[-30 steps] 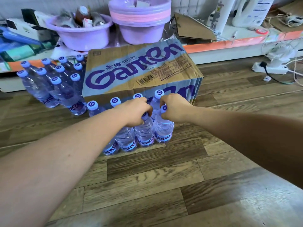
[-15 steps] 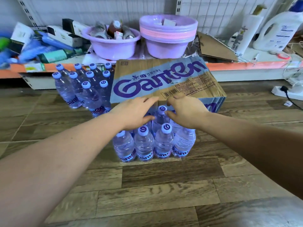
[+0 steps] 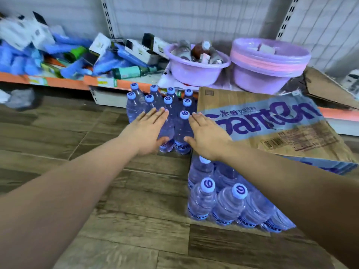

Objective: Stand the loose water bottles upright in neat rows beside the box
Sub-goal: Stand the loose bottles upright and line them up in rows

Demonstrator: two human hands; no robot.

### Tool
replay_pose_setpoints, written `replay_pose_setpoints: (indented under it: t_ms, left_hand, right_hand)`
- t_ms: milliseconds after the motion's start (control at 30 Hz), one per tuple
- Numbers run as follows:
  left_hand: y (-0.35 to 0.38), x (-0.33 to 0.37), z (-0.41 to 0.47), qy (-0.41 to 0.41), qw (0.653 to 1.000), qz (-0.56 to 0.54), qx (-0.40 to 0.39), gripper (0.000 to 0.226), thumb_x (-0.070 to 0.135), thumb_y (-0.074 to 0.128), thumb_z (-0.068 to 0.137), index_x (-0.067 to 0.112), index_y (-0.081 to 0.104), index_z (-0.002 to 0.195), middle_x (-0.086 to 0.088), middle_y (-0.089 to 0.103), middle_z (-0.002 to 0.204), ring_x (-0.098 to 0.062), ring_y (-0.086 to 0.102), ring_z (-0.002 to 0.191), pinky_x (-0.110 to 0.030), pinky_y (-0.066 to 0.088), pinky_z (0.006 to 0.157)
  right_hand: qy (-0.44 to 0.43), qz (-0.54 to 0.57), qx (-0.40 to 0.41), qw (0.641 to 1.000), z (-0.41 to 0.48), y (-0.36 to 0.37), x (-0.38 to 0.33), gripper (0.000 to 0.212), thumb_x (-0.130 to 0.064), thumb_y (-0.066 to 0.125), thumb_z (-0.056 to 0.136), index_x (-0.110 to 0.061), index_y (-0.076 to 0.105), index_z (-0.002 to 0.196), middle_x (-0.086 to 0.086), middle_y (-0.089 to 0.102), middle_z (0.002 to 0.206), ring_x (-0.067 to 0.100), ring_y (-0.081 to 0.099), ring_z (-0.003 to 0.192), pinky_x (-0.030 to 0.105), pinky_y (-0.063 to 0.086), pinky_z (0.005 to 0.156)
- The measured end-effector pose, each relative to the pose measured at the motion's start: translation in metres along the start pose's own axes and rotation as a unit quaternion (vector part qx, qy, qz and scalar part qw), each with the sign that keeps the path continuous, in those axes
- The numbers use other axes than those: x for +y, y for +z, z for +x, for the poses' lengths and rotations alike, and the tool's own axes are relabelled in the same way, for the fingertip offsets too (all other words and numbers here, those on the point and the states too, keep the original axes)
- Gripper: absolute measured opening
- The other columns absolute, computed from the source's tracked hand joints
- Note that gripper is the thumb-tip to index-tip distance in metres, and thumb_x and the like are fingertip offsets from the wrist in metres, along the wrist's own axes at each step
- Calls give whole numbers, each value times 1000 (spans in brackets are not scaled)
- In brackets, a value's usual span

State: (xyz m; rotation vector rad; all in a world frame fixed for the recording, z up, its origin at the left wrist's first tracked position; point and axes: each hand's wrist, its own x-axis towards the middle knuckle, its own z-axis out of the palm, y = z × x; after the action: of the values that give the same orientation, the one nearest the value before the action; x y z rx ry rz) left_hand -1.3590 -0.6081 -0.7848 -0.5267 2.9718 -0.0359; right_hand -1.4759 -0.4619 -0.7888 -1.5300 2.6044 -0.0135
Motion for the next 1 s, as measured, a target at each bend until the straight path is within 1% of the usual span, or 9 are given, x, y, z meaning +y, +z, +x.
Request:
replay_pose_setpoints:
  t_ms: [167, 433, 533, 600, 667, 733, 800, 900, 1000]
  left_hand:
    - [19, -33, 13, -36, 998, -17, -48, 75, 50, 30, 97, 18, -12, 150, 1, -17, 159, -17, -10, 149, -36, -1, 123]
    - [28, -46, 64, -38, 997, -52, -49, 66, 40, 27, 100, 17, -11, 150, 1, -17, 159, -17, -10, 149, -36, 1, 123]
    - [31, -38, 85, -28, 995, -89, -45, 65, 34, 29, 101, 16, -10, 150, 3, -17, 159, -17, -8, 149, -36, 6, 123]
    - [35, -31, 95, -26, 990, -127, -47, 66, 31, 33, 101, 16, -7, 151, 3, -14, 160, -19, -1, 149, -38, 14, 121]
    - [40, -27, 104, -39, 984, -167, -42, 66, 28, 42, 99, 12, 4, 151, -4, -2, 161, -26, 17, 147, -40, 26, 117]
    - [44, -24, 108, -55, 985, -166, -15, 58, 21, 53, 94, 7, 28, 144, -13, 22, 150, -35, 39, 131, -43, 38, 106]
    - [44, -20, 102, -72, 993, -95, -3, 42, 11, 58, 89, 3, 43, 128, -17, 36, 132, -40, 49, 115, -45, 46, 94]
    - [44, -13, 83, -99, 994, -34, -12, 39, -4, 52, 88, 0, 42, 125, -21, 36, 128, -41, 53, 107, -42, 45, 80]
    - [44, -11, 66, -82, 997, -4, 5, 41, -10, 49, 86, -1, 40, 125, -21, 35, 129, -38, 53, 106, -39, 44, 79]
  right_hand:
    - [-4, -8, -15, 1000, 43, 12, -9, 67, -39, 34, 101, -6, 5, 152, 9, 2, 162, 24, 0, 150, 36, 8, 123]
    - [36, 1, -46, 998, 93, 24, 0, 67, -34, 35, 102, -5, 2, 152, 10, -1, 162, 27, -3, 150, 39, 11, 123]
    - [37, -13, -58, 998, 102, 27, 3, 69, -27, 41, 100, -4, 2, 152, 12, -1, 161, 31, 3, 149, 41, 20, 120]
    - [33, -37, -47, 998, 104, 32, 3, 71, -21, 50, 96, -3, 8, 151, 16, 9, 158, 37, 20, 142, 41, 31, 112]
    - [32, -57, -26, 997, 105, 35, 0, 65, -13, 57, 91, -2, 22, 145, 18, 21, 150, 39, 34, 130, 41, 39, 102]
    - [26, -73, -10, 997, 103, 37, -5, 55, -9, 60, 89, -3, 33, 136, 17, 28, 142, 40, 40, 121, 41, 43, 95]
    - [12, -89, -14, 996, 99, 39, -11, 48, -8, 59, 89, -2, 38, 132, 19, 33, 137, 40, 45, 116, 42, 45, 90]
    - [-14, -75, -16, 997, 88, 45, -23, 41, -3, 59, 89, -2, 43, 126, 20, 36, 130, 40, 55, 103, 41, 43, 71]
    - [6, -11, -8, 1000, 77, 41, -28, 35, -5, 58, 90, -3, 45, 122, 19, 37, 128, 40, 57, 101, 37, 40, 68]
